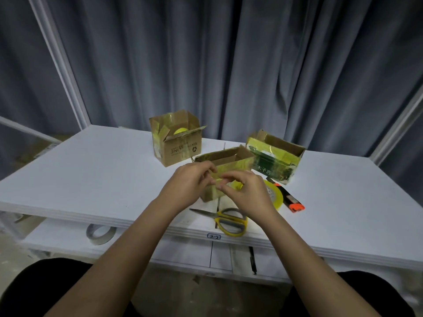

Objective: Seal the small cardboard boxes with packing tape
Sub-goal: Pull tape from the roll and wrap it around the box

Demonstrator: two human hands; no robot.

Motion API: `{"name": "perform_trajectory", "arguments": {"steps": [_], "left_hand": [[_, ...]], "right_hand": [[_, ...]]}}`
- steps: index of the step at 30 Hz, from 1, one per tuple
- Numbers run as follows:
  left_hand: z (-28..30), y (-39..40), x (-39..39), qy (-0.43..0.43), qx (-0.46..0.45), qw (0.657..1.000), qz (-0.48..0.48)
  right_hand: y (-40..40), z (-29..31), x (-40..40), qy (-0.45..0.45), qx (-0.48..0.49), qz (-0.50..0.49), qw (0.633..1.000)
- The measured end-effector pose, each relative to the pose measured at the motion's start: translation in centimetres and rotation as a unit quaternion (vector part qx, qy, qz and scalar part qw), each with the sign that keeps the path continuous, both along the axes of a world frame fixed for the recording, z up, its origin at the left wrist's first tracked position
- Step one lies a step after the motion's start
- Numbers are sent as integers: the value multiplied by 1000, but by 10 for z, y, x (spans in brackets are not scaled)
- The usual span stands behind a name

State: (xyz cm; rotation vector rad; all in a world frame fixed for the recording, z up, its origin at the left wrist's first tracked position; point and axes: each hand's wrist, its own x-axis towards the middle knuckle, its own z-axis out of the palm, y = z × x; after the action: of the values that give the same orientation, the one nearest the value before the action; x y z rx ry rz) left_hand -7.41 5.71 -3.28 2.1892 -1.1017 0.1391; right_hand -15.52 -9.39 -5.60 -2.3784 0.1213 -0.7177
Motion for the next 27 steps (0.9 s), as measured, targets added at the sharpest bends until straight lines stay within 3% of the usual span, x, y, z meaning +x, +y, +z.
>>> {"name": "perform_trajectory", "arguments": {"steps": [6, 12, 14, 17, 22, 27], "left_hand": [[10, -16, -3, 22, 17, 1000, -14], [13, -28, 23, 41, -35, 993, 107], [8, -43, 30, 46, -58, 992, 97], [-9, -79, 35, 17, -9, 997, 76], [-42, -132, 47, -77, 119, 983, 118], [-51, -150, 63, -44, 129, 982, 132]], "right_hand": [[-11, -9, -5, -66, -34, -29, 997], [-59, -6, -17, -45, 88, -73, 992], [-77, -1, -20, -53, 120, -74, 989], [-94, 6, -17, -77, 194, -81, 975], [-112, 8, -7, -133, 267, -82, 951], [-122, -10, 12, -89, 325, -100, 936]]}}
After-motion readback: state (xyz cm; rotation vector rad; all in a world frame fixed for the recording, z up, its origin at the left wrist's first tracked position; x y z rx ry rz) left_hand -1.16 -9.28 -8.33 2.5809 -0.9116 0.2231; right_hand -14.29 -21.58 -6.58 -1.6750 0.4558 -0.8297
